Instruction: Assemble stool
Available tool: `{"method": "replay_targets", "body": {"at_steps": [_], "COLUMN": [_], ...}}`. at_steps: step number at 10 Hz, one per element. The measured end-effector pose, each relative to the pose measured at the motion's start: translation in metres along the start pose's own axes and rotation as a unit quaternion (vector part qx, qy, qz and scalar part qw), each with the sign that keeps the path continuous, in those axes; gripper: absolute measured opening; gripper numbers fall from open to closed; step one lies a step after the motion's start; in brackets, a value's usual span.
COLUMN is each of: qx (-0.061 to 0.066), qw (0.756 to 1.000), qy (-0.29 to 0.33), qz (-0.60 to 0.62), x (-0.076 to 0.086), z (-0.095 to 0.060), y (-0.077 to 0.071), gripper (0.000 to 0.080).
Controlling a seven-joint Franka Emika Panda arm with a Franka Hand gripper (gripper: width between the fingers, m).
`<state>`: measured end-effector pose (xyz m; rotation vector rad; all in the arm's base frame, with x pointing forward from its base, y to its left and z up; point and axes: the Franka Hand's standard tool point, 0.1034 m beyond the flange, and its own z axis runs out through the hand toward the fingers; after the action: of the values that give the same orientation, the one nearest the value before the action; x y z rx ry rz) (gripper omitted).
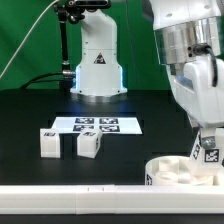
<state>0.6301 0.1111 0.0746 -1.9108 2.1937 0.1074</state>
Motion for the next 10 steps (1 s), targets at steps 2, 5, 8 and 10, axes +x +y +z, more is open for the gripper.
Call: {"method": "replay_targets", "body": {"at_steps": [2,5,8,10], "qx": [0.015,0.026,0.036,0.035], "qw": [0.995,0.974,0.966,0.967], "qy": [-0.012,-0.028,-0.038,-0.038], "qz": [0.102,0.225,0.253,0.25], "x": [0.0017,0.0,-0.0004,-0.0008], "z": [0.0002,0.0011,0.0016,0.0021], "y": [-0.0008,0.0,-0.0007,-0.0003], "gripper": [0.034,0.034,0.0417,0.055]}}
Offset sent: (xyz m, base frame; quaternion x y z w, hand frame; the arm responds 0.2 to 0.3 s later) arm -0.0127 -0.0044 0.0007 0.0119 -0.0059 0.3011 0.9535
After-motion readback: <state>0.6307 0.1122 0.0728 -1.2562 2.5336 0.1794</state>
